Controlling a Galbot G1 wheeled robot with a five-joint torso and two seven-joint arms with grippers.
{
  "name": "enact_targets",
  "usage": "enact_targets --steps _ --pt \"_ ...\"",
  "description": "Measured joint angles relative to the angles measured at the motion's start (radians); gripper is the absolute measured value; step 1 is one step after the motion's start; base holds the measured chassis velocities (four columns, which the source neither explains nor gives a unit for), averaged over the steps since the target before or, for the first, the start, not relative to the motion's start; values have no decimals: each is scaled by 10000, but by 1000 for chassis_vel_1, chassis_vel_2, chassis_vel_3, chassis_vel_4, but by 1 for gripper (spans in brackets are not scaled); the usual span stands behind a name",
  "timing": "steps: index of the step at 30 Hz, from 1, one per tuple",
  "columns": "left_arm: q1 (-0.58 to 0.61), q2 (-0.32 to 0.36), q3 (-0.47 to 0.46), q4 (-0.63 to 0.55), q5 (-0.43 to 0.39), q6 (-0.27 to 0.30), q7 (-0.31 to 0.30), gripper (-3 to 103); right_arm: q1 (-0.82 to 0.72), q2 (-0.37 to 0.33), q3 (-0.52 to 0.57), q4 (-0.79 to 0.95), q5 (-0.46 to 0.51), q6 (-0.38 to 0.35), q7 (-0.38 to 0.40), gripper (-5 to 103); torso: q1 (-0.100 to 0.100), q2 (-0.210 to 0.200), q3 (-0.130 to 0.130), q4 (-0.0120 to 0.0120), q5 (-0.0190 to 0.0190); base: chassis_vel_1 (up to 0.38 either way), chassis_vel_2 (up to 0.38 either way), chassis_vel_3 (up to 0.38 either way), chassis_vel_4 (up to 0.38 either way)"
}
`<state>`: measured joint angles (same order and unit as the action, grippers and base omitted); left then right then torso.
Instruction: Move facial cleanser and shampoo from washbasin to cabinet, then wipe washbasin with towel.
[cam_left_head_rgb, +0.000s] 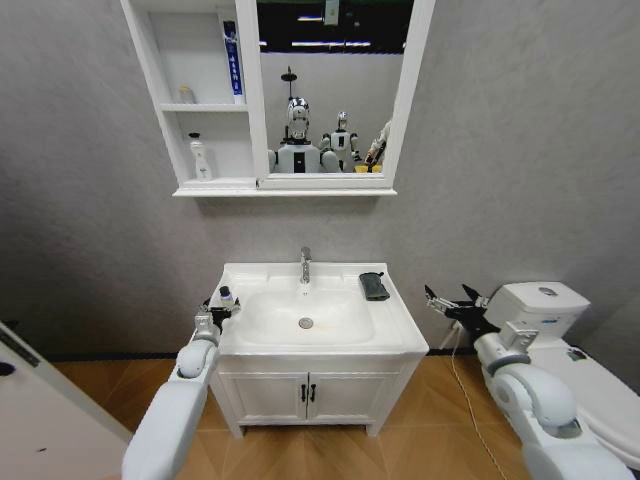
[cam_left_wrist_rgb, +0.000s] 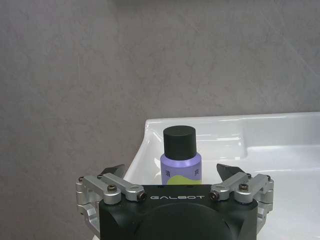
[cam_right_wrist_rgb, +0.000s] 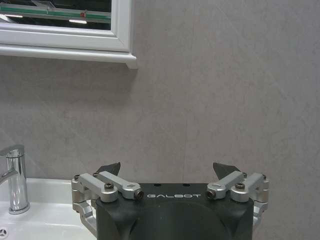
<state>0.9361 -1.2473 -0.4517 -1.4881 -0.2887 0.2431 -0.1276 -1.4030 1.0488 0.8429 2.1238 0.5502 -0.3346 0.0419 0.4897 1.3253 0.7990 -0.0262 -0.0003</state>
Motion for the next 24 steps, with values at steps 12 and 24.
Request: enact_targets --steps 12,24 --pt "-180 -243 57 355 66 33 26 85 -3 -21 30 -98 -9 50 -54 100 -1 0 0 -1 -1 0 0 0 0" --pt "-305 -202 63 487 81 34 14 43 35 -99 31 -245 -93 64 -111 100 -1 0 -1 -2 0 0 0 0 0"
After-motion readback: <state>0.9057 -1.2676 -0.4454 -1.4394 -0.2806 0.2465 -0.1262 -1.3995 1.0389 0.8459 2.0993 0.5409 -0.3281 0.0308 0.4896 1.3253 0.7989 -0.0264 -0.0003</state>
